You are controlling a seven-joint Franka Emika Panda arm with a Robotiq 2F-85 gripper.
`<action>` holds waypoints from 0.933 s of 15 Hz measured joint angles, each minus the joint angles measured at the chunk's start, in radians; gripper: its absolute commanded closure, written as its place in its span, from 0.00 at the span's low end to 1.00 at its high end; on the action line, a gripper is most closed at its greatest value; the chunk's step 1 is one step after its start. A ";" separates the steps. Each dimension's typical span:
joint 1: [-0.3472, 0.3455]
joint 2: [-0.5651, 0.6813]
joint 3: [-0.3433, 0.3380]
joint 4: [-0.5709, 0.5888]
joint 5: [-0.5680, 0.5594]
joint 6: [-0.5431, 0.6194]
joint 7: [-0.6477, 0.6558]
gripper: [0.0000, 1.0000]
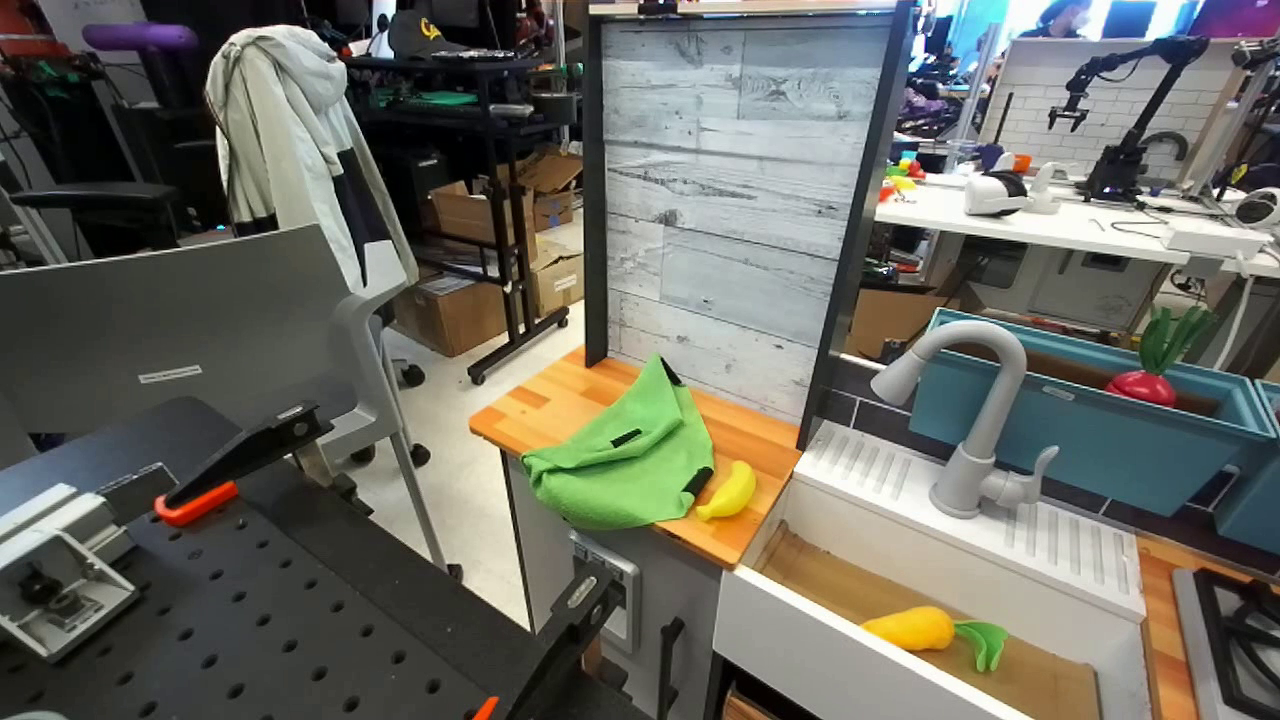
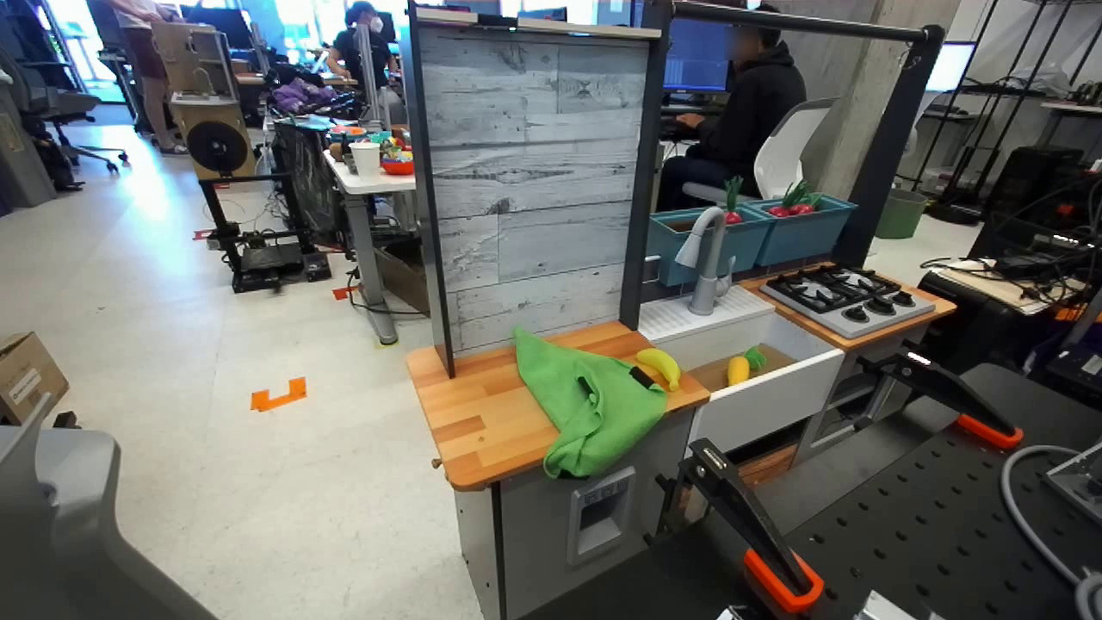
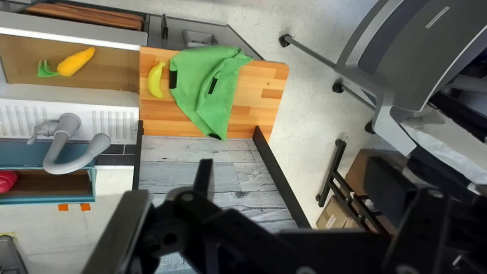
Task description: Fold the cloth on the counter
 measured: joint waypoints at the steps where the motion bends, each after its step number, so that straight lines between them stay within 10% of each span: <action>1: 0.000 0.032 -0.001 0.004 0.017 0.037 0.000 0.00; 14: -0.058 0.604 0.091 0.140 0.190 0.455 0.007 0.00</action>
